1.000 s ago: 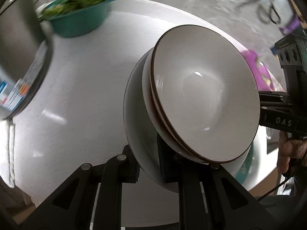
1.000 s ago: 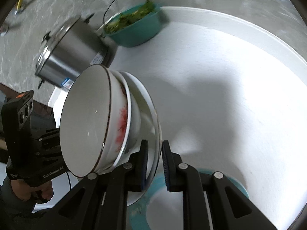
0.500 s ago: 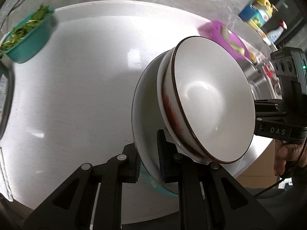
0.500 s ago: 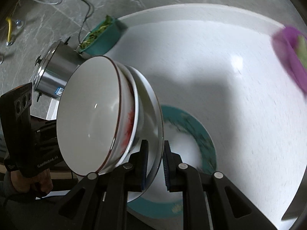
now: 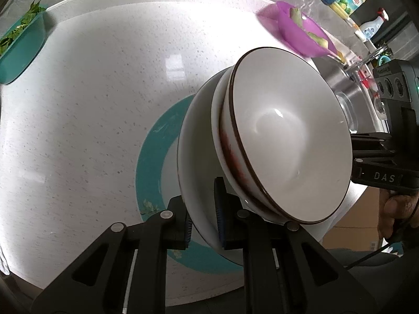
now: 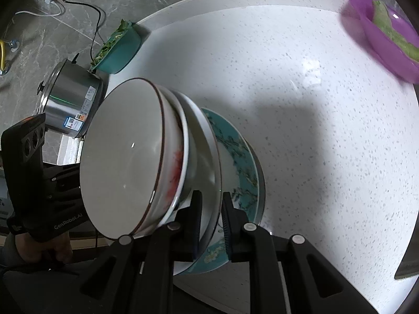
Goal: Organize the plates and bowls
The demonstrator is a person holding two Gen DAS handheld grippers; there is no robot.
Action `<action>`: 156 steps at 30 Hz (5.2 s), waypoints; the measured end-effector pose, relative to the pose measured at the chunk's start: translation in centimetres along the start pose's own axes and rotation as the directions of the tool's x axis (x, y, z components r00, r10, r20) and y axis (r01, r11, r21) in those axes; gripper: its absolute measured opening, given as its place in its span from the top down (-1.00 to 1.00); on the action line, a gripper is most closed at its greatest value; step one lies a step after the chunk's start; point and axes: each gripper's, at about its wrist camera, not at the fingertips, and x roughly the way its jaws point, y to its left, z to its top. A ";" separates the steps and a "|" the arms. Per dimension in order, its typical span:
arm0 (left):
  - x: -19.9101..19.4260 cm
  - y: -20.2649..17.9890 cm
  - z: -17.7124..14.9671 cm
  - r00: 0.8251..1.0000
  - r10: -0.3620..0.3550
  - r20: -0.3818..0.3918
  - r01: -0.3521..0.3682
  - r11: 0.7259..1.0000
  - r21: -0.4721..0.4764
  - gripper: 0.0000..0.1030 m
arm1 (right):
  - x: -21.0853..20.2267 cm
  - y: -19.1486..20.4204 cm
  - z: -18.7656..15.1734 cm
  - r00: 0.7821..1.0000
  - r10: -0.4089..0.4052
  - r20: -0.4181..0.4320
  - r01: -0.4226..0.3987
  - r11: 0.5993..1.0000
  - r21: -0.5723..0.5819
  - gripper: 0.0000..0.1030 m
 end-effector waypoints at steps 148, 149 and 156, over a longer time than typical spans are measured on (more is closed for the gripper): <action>-18.6 -7.9 -12.6 0.877 0.325 0.354 -0.286 0.945 -0.159 -1.00 | -16.1 11.8 -15.1 0.761 -0.343 0.551 0.268 0.939 0.215 -1.00; -18.6 -7.9 -12.6 0.876 0.330 0.353 -0.290 0.943 -0.160 -1.00 | -16.0 11.9 -15.0 0.762 -0.349 0.546 0.275 0.937 0.215 -1.00; -18.2 -8.5 -12.4 0.855 0.383 0.349 -0.354 0.924 -0.144 -1.00 | -15.6 11.7 -14.3 0.765 -0.383 0.518 0.312 0.924 0.223 -1.00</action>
